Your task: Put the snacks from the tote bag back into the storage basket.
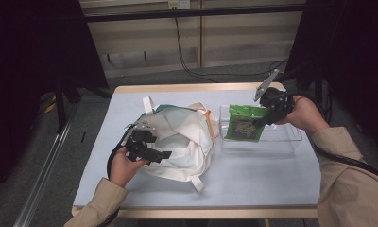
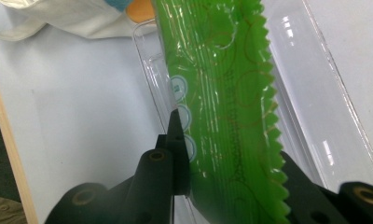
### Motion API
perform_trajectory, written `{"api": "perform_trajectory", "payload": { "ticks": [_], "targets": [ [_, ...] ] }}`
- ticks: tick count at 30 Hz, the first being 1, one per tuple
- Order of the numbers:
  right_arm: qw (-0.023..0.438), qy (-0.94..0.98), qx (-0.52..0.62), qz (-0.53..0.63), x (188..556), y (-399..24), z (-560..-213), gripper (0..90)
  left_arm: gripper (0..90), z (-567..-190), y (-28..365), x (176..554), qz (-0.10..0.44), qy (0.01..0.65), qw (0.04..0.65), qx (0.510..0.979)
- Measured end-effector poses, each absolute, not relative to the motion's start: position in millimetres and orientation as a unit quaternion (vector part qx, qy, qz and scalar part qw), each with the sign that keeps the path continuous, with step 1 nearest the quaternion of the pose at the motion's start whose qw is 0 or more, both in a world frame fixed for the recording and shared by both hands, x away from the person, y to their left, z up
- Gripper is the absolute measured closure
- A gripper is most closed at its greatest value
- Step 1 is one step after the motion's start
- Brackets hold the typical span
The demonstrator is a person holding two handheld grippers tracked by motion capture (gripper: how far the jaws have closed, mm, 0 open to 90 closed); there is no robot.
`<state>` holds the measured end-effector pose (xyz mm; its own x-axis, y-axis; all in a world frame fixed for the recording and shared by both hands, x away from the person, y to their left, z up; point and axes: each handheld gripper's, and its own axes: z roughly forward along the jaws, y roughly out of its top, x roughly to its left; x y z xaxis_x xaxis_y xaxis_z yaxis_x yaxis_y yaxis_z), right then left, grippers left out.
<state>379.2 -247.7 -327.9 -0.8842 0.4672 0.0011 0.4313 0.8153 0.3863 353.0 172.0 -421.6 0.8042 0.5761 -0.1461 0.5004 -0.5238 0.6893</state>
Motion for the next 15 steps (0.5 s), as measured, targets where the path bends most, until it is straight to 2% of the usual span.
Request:
{"api": "perform_trajectory", "payload": {
  "ticks": [15],
  "targets": [
    [0.039, 0.957, 0.224, 0.18, 379, -239, -352, 74.3, 9.8, -422, 172, 353, 0.052, 0.31, 0.369, 0.875]
  ]
}}
